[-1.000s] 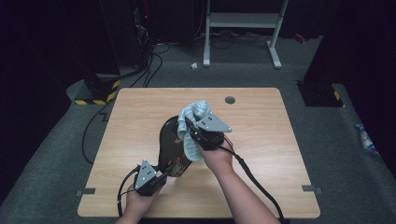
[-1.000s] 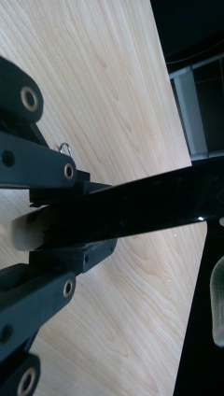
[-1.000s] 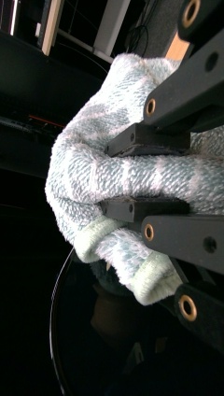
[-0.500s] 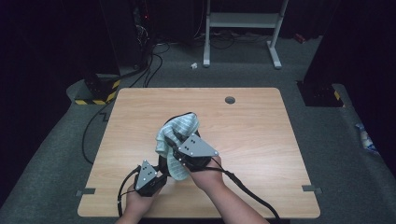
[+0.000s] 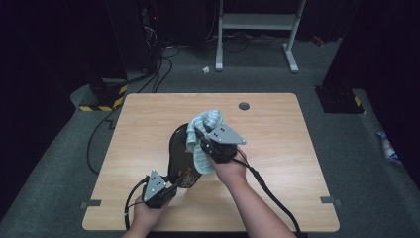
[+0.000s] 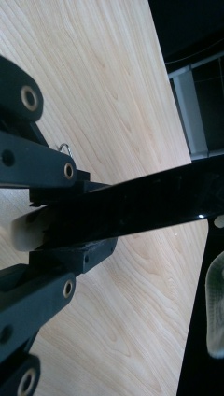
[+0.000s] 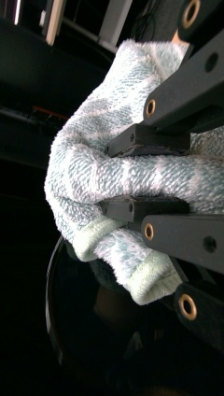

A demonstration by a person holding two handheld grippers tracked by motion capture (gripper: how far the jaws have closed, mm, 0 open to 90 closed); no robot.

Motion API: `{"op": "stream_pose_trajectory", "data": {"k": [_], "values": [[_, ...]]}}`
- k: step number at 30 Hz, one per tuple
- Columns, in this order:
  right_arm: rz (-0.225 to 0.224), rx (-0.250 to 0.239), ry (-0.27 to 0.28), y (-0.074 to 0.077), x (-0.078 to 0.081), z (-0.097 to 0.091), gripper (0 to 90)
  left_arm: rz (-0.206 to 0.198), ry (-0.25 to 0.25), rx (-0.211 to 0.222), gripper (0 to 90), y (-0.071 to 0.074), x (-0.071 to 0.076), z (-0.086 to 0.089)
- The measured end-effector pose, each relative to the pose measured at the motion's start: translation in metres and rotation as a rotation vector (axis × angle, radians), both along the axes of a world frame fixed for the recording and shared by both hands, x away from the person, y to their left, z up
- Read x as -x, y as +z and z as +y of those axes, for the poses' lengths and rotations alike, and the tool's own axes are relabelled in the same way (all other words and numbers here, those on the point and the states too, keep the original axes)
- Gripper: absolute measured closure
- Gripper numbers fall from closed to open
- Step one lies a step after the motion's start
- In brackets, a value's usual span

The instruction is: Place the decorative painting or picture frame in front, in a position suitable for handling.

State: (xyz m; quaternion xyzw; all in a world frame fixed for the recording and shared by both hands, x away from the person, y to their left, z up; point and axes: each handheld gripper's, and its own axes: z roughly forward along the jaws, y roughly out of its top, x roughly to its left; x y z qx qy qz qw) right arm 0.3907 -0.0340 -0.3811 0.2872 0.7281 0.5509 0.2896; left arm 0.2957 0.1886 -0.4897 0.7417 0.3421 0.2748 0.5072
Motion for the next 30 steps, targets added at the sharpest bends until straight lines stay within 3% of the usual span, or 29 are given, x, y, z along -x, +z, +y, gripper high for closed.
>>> {"op": "stream_pose_trajectory", "data": {"k": [6,23,30], "values": [[0.019,0.010,-0.046,-0.004,-0.013,-0.008,72.9,0.002,0.000,0.002,75.3,0.000,0.000,0.000],[0.047,0.019,-0.100,-0.008,-0.031,-0.019,72.8,0.004,-0.005,0.010,75.5,-0.001,0.000,0.001],[0.057,0.027,-0.098,-0.012,-0.029,-0.020,72.9,0.004,-0.006,0.007,75.5,0.000,0.000,0.001]]}}
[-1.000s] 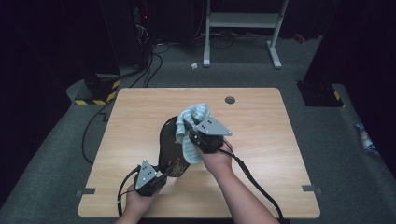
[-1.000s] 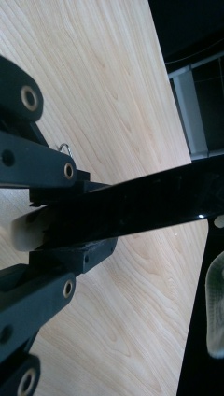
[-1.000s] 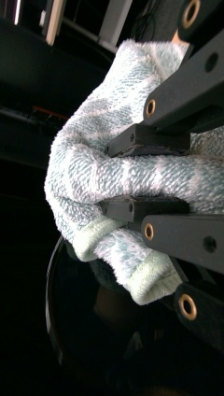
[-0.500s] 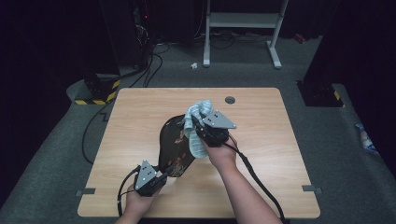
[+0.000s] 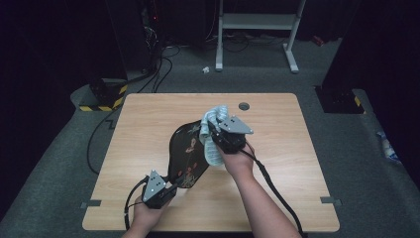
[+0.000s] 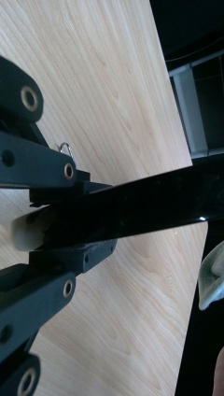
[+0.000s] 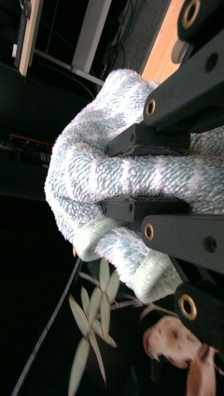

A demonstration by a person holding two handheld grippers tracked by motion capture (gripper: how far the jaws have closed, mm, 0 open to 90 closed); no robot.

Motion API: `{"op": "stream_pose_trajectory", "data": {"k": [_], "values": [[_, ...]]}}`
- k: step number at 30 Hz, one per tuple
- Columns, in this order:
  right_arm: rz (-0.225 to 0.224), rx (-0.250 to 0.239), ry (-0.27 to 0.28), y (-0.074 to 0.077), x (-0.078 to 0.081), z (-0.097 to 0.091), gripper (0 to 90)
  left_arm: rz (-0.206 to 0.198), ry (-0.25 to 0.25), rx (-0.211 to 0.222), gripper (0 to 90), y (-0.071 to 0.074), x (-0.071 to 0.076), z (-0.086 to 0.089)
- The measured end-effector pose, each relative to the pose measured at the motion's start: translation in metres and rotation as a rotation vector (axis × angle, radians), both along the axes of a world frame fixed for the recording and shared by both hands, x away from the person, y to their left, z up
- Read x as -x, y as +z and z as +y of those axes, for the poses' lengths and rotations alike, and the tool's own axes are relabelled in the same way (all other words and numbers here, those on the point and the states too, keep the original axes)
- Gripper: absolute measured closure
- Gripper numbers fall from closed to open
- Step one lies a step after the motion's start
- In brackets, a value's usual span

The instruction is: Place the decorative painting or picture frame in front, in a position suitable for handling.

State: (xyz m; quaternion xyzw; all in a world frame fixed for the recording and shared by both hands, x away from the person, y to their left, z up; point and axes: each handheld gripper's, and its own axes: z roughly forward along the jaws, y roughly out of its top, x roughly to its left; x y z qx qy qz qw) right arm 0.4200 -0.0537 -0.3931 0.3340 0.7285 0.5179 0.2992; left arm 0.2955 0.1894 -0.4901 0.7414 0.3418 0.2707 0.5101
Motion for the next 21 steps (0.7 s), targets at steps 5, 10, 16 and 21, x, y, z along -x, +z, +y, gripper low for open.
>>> {"op": "stream_pose_trajectory", "data": {"k": [5,10,16,21], "values": [[-0.043,0.021,0.046,0.001,0.019,0.010,72.9,0.002,0.002,-0.004,75.5,0.000,0.000,0.000],[-0.091,0.034,0.112,-0.001,0.045,0.025,72.9,0.000,0.004,-0.008,75.4,0.000,0.001,0.000],[-0.115,0.037,0.190,-0.004,0.072,0.039,72.8,-0.001,0.002,-0.009,75.4,0.000,0.000,0.000],[-0.137,0.061,0.209,-0.005,0.078,0.042,72.7,0.001,-0.001,-0.008,75.4,0.001,0.000,-0.001]]}}
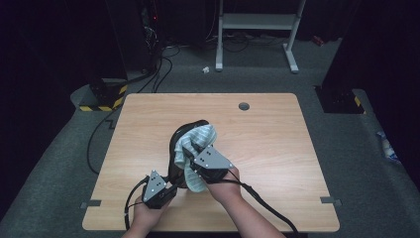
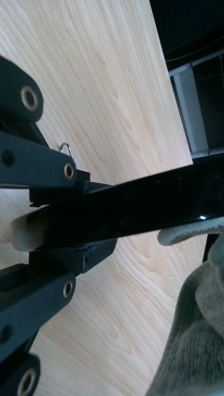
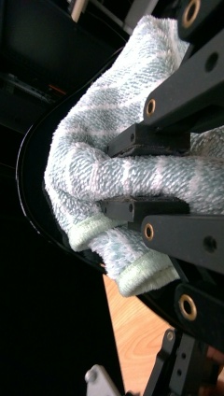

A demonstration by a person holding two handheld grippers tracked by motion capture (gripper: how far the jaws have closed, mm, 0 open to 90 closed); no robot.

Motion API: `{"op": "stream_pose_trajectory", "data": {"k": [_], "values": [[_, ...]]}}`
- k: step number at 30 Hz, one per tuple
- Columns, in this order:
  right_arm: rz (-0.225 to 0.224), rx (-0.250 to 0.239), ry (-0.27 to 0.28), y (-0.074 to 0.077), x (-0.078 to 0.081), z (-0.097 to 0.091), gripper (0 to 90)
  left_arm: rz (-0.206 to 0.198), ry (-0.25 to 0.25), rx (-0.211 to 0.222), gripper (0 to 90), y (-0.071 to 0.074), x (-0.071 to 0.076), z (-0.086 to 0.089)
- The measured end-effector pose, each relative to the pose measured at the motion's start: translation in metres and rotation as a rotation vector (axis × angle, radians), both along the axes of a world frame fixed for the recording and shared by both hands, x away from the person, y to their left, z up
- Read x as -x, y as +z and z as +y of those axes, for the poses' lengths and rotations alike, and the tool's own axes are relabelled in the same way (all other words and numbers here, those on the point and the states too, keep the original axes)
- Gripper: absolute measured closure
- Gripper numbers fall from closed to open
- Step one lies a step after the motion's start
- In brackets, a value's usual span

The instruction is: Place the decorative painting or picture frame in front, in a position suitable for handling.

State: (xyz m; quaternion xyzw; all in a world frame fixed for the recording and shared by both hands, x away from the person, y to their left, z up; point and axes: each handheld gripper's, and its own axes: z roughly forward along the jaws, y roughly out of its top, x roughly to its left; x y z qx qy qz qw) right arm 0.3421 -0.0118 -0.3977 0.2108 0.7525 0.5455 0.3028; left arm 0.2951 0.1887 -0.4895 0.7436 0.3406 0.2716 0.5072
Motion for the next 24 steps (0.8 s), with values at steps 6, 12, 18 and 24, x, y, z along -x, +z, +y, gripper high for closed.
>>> {"op": "stream_pose_trajectory", "data": {"k": [6,12,18,24], "values": [[0.031,-0.002,-0.057,0.001,-0.022,-0.013,72.6,0.001,-0.002,0.003,75.4,0.000,0.000,0.000],[0.073,-0.005,-0.139,0.001,-0.052,-0.031,72.7,0.001,-0.004,0.003,75.4,0.000,0.000,0.000],[0.107,-0.002,-0.199,-0.001,-0.073,-0.044,72.6,0.001,-0.008,0.006,75.5,0.000,-0.001,0.001],[0.122,-0.009,-0.240,-0.001,-0.086,-0.051,72.7,0.004,-0.009,0.010,75.6,0.000,0.000,0.001]]}}
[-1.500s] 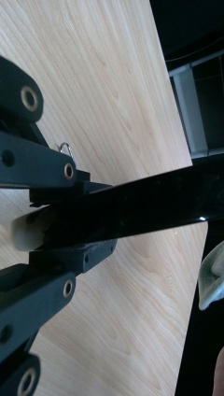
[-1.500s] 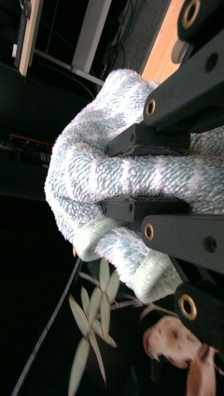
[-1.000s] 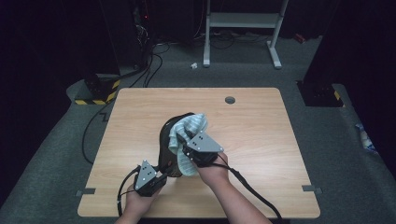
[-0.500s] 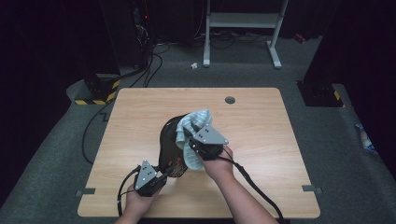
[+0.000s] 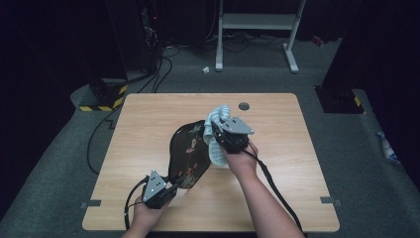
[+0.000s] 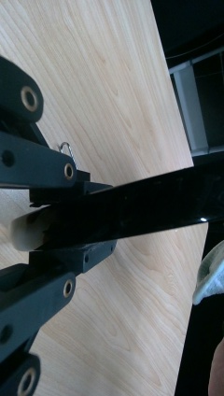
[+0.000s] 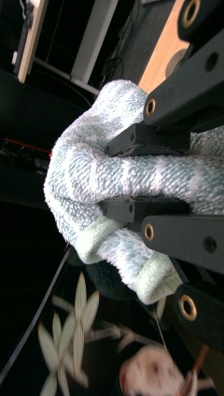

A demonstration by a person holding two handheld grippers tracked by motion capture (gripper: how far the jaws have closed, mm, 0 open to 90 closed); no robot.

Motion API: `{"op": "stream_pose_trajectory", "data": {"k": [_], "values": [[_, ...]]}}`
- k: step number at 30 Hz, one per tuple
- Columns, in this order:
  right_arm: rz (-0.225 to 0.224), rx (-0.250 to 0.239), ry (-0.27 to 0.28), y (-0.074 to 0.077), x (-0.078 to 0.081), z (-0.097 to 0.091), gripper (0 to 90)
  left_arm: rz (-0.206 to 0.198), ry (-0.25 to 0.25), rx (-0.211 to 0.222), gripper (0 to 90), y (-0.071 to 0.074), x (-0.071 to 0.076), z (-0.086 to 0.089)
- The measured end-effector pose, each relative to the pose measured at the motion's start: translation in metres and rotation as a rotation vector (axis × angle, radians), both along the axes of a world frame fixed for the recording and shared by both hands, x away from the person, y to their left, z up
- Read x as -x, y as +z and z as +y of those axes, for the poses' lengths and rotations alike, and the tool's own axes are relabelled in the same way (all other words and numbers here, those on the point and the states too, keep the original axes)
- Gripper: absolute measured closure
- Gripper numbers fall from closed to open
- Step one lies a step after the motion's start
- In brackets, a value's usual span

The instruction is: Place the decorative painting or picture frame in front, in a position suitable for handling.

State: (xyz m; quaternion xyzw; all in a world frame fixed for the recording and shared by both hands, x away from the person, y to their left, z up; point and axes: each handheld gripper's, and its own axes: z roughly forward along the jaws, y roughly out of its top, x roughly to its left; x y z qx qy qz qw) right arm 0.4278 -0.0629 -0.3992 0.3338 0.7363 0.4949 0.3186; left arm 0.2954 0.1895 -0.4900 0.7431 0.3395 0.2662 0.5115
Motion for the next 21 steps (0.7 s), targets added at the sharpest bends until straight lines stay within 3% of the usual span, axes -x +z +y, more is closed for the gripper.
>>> {"op": "stream_pose_trajectory", "data": {"k": [4,10,21], "values": [[0.006,0.001,-0.006,-0.001,-0.002,-0.002,72.9,-0.001,-0.002,-0.001,75.7,0.000,0.000,0.000],[-0.016,0.011,0.021,-0.001,0.008,0.004,73.1,0.002,0.000,0.001,75.6,0.000,0.000,0.000],[-0.099,0.018,0.142,-0.004,0.050,0.028,73.0,0.002,0.003,-0.004,75.5,0.000,0.000,-0.001]]}}
